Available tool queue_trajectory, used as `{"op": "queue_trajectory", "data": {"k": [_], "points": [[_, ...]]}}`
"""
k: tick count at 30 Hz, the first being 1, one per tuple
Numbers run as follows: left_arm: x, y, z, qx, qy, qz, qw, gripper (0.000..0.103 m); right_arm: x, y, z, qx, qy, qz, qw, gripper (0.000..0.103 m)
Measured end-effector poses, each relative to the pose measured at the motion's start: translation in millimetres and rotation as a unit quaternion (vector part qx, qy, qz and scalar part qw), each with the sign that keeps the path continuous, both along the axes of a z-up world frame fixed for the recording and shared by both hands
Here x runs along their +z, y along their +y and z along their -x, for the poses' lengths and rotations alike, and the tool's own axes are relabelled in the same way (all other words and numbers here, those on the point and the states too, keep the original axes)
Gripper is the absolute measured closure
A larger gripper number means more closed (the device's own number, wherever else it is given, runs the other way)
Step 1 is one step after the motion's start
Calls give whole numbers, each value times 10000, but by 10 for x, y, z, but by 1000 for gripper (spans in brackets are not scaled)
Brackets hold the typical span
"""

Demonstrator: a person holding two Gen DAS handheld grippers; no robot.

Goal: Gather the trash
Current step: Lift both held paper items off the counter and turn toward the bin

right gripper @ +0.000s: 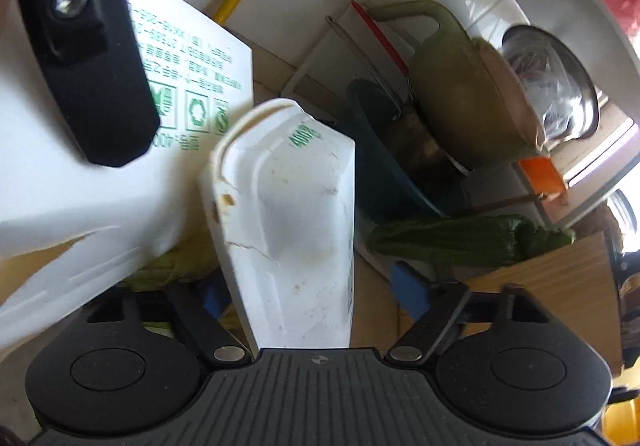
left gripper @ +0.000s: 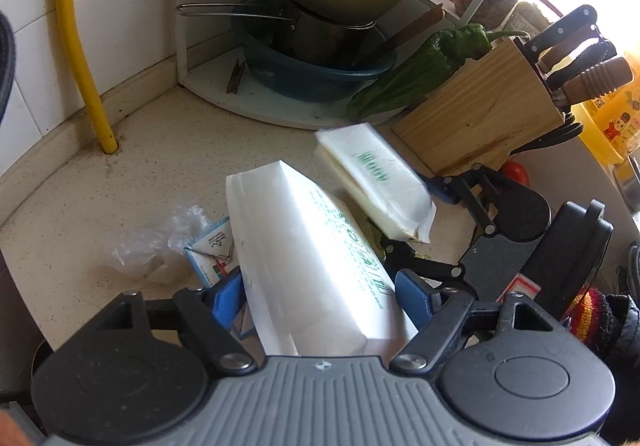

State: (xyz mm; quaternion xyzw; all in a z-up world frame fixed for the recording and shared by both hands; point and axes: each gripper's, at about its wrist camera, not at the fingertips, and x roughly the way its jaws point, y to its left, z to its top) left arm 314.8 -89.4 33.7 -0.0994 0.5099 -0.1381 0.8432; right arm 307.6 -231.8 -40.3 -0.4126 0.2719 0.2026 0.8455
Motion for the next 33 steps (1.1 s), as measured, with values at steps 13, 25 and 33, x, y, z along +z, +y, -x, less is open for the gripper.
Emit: {"op": "queue_trajectory", "data": {"k": [13, 25, 33], "points": [[172, -94, 128, -217, -253, 139, 9993, 52, 379, -415, 27, -987, 650, -1549, 9808, 53], [415, -25, 256, -221, -751, 277, 9966, 55, 787, -628, 162, -1300, 660, -2584, 9550, 54], [453, 41, 248, -244, -792, 540, 9951, 62, 938, -648, 211, -1365, 612, -2835, 9472, 54]]}}
